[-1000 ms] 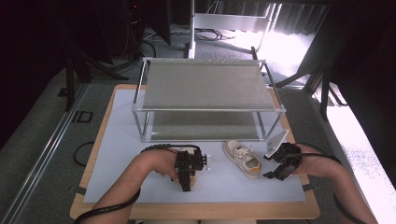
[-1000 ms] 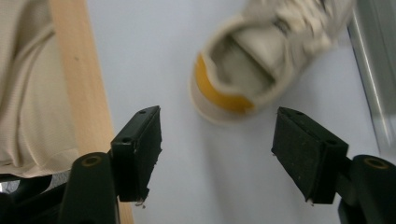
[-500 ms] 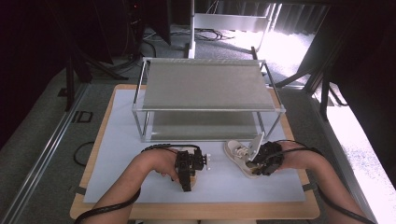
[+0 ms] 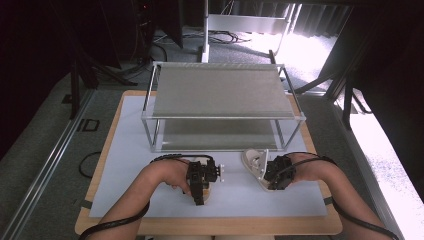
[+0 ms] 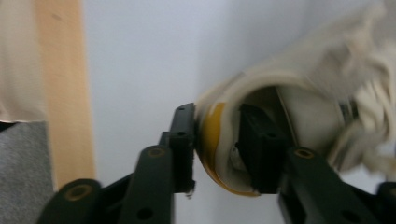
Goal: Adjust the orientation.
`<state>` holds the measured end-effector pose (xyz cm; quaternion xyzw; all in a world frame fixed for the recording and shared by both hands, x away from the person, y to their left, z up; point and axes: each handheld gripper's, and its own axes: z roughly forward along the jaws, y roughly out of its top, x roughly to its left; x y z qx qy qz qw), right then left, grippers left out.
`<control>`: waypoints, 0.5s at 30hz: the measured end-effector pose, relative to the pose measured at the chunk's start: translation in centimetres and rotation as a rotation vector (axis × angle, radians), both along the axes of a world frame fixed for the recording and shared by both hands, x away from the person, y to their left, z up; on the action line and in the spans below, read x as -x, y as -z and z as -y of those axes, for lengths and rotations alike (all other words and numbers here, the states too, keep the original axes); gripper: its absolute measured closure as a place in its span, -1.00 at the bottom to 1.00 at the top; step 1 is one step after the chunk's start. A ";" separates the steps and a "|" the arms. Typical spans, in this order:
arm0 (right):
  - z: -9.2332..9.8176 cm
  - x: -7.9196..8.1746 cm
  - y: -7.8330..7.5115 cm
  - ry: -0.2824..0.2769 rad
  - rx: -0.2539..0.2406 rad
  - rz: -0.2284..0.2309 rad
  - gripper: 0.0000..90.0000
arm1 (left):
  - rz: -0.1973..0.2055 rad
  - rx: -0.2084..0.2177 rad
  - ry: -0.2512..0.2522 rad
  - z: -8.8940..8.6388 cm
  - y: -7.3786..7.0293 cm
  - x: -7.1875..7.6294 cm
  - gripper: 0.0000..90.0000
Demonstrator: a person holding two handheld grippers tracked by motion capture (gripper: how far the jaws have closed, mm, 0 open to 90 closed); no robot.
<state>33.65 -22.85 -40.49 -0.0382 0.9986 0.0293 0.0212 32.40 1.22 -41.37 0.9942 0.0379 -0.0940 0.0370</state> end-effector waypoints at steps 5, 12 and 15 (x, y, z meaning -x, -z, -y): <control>-0.1 0.9 -0.5 -0.004 -0.036 0.027 0.59 | 0.005 0.014 -0.001 0.0 -0.3 0.1 -0.07; -0.7 1.8 -1.0 0.009 -0.133 0.002 0.59 | 0.006 0.018 0.002 0.2 -0.4 0.3 -0.07; -1.5 2.1 -0.7 0.009 -0.150 -0.006 0.59 | 0.013 0.034 0.004 0.3 -0.4 0.2 -0.04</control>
